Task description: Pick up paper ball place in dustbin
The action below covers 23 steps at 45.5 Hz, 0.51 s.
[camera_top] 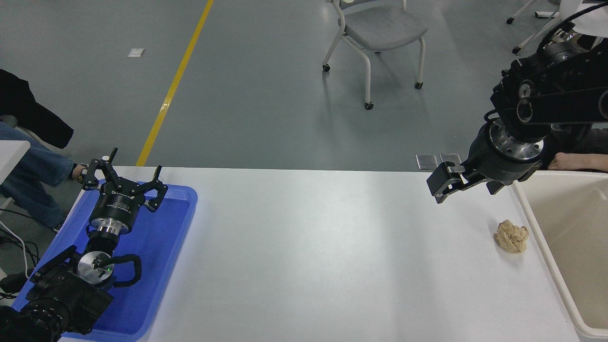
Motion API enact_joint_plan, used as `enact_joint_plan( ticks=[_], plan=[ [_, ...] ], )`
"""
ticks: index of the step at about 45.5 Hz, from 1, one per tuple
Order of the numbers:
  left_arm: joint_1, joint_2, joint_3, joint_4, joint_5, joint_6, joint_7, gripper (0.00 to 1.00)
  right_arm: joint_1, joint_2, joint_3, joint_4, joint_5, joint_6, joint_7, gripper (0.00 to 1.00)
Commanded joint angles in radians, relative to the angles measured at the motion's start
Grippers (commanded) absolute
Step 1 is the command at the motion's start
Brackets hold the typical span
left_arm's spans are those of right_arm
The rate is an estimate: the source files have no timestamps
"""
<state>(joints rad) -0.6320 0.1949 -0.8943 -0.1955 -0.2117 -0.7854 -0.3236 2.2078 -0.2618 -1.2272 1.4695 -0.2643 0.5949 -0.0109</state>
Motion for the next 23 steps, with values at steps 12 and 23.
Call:
enact_joint_plan(
  ticks=[12, 23],
  plan=[
    [0.0, -0.002, 0.0, 0.001, 0.0, 0.0, 0.0, 1.0, 0.001, -0.002, 0.005, 0.002, 0.005, -0.007, 0.0, 1.0],
    [0.0, -0.002, 0.0, -0.002, 0.0, 0.0, 0.0, 1.0, 0.003, 0.001, 0.014, 0.002, 0.005, -0.007, 0.0, 1.0]
  ],
)
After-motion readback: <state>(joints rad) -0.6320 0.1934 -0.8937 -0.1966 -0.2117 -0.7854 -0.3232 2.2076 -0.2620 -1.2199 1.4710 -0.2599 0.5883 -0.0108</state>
